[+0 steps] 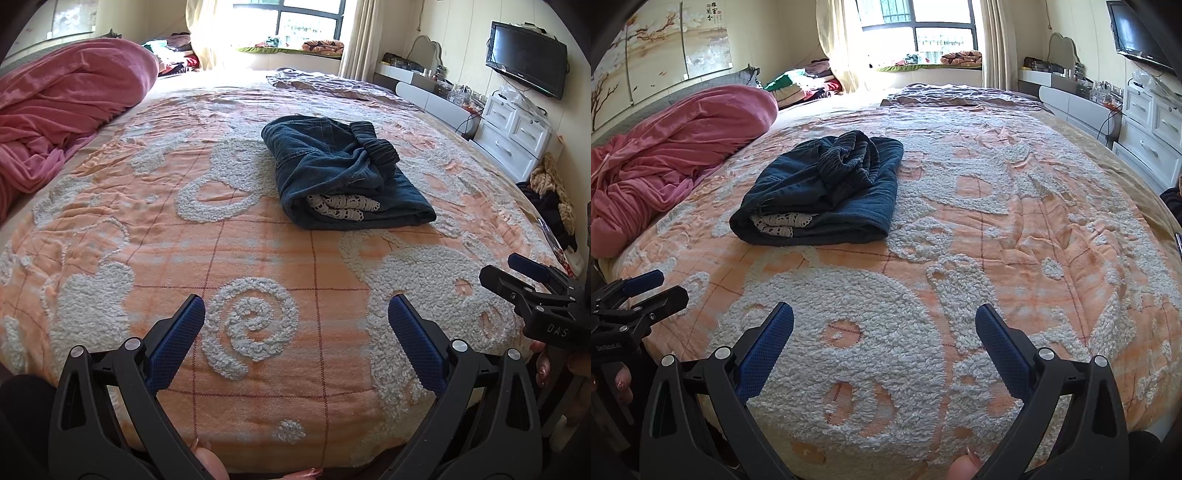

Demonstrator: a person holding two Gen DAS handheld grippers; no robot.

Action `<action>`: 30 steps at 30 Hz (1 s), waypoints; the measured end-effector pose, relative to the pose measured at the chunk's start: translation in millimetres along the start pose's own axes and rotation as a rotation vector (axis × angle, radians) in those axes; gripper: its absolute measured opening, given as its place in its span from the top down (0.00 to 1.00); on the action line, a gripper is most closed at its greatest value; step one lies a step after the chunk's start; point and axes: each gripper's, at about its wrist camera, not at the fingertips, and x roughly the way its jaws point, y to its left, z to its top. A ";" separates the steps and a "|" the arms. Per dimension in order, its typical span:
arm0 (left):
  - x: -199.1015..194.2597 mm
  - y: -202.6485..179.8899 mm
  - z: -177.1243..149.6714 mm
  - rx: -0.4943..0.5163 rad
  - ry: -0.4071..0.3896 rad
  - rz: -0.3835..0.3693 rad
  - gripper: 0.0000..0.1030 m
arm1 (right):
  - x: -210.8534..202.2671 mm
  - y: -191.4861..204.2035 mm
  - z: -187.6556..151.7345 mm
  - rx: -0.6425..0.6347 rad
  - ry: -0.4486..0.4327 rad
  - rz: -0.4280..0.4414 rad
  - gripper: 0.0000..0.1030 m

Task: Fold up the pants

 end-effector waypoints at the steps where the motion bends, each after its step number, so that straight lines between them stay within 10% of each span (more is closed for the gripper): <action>1: 0.1 0.0 0.1 0.000 0.001 -0.001 0.09 | -0.1 -0.1 0.0 0.000 0.000 -0.001 0.05; 30: -3.6 -5.0 -0.2 0.001 0.006 -0.023 0.09 | -0.4 -1.6 -0.4 -0.002 -0.002 -0.014 0.05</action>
